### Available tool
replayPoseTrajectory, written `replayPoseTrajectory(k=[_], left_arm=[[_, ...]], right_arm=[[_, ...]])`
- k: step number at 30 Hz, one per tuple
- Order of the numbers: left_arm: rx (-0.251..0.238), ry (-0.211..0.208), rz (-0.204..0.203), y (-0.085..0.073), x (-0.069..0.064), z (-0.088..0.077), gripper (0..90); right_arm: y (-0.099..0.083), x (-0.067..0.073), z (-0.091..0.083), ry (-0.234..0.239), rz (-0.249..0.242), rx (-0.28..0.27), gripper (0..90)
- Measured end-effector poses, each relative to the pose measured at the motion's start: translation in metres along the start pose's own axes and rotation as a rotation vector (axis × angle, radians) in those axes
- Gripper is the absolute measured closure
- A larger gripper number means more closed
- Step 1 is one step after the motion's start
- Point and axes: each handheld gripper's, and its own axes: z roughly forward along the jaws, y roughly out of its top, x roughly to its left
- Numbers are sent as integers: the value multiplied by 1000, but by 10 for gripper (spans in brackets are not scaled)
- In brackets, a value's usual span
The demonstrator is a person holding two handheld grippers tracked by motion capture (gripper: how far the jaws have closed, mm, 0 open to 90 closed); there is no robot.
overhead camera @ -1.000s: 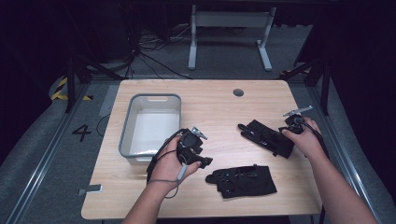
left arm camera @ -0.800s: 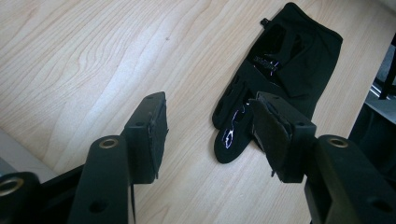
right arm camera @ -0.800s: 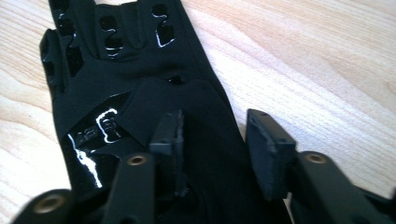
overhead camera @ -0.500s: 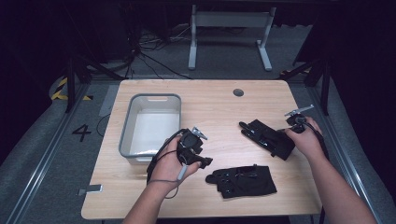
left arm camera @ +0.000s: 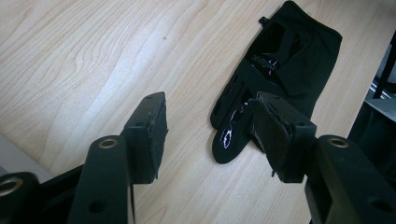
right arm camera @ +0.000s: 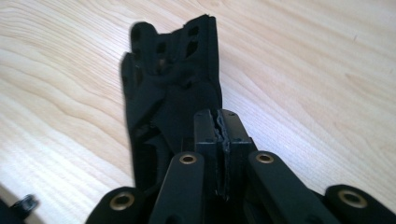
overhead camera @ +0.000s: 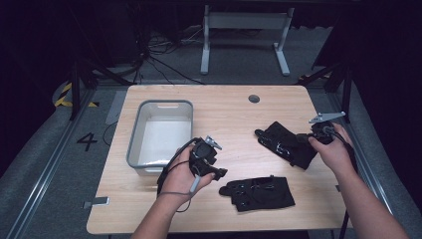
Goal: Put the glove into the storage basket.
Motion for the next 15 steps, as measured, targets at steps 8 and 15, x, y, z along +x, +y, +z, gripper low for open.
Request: replayPoseTrajectory(k=[8, 15], left_arm=[[-1, 0, 0, 0, 0, -1, 451], [-1, 0, 3, 0, 0, -1, 450]], right_arm=[[7, 25, -26, 9, -95, -71, 881], [9, 43, -42, 37, -143, -108, 881]])
